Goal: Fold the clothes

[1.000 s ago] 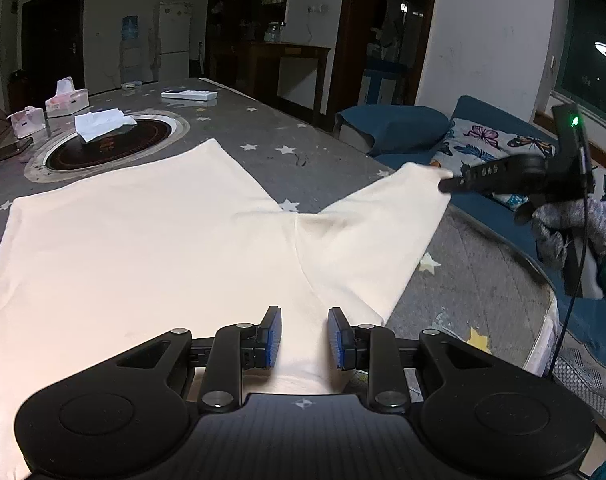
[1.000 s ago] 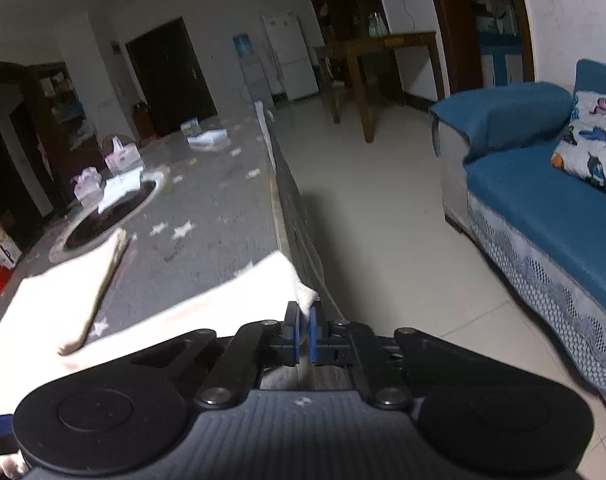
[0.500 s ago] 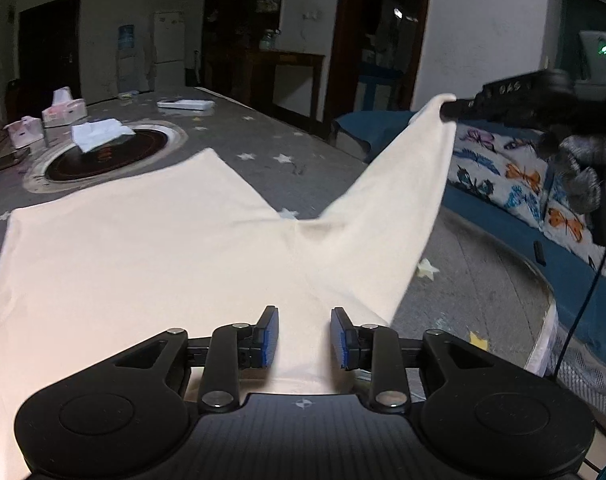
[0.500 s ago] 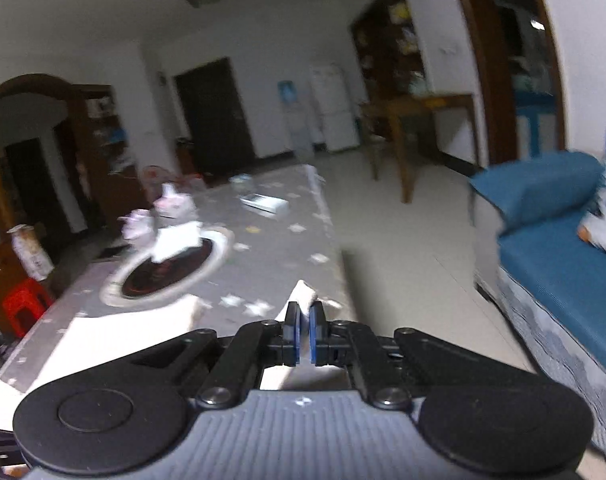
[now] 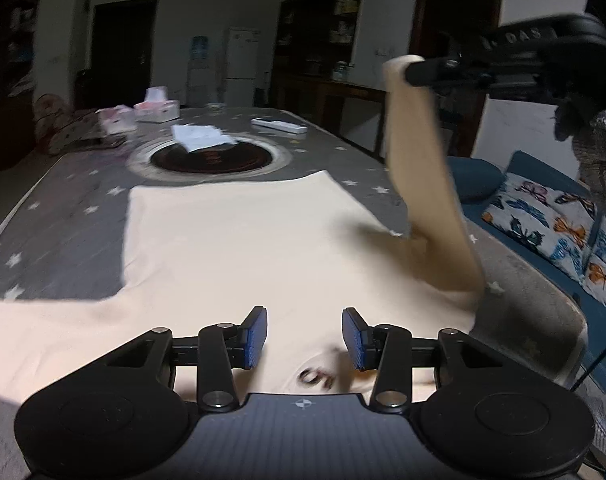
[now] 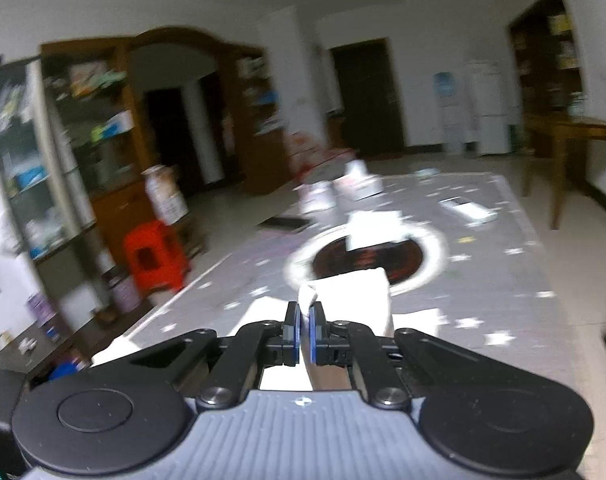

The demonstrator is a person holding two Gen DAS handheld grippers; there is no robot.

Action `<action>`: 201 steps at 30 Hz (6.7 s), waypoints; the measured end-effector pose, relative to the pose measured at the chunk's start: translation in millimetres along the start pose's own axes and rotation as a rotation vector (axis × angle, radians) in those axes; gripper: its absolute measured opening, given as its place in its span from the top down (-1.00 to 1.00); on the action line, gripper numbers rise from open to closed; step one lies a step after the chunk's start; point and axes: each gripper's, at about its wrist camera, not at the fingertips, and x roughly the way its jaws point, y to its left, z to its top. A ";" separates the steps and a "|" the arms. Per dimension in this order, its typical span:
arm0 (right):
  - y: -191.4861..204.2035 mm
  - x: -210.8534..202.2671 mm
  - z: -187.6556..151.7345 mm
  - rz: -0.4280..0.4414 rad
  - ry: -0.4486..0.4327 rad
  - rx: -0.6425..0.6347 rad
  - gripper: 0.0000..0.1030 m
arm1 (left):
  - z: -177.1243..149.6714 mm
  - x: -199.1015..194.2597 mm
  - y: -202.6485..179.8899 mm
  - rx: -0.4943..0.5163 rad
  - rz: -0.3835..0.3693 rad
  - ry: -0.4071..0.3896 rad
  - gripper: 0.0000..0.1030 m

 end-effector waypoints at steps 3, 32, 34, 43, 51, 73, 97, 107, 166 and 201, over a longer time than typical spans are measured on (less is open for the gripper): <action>30.9 32.9 -6.7 0.067 0.064 -0.038 0.93 | -5.8 -6.0 8.7 -0.031 0.008 -0.004 0.13; -6.6 16.4 -112.6 -0.023 0.302 -0.114 0.39 | 8.4 -0.6 21.6 -0.074 0.038 -0.028 0.07; -13.1 16.6 -117.4 -0.026 0.300 -0.087 0.39 | 11.8 7.9 18.3 -0.069 0.028 -0.021 0.07; -9.3 15.6 -128.7 -0.068 0.305 -0.188 0.44 | 0.5 32.4 8.0 -0.053 0.032 0.044 0.07; -9.6 21.2 -105.0 -0.056 0.262 -0.192 0.44 | 9.7 26.8 15.2 -0.098 0.026 0.028 0.06; -5.1 65.8 -105.5 -0.044 0.291 -0.188 0.11 | 25.3 38.6 56.7 -0.201 0.136 0.001 0.05; 18.5 54.4 -108.7 0.017 0.274 -0.201 0.08 | -29.7 -53.7 210.2 -0.538 0.712 -0.074 0.33; 20.0 51.7 -109.6 0.016 0.267 -0.197 0.08 | -25.5 -47.9 215.9 -0.553 0.698 -0.093 0.82; -12.5 49.5 -111.6 -0.022 0.246 -0.068 0.57 | -11.2 -10.1 62.5 -0.229 0.059 0.026 0.37; 20.0 37.5 -121.6 0.022 0.268 -0.272 0.66 | 4.0 2.3 43.2 -0.041 0.011 0.043 0.35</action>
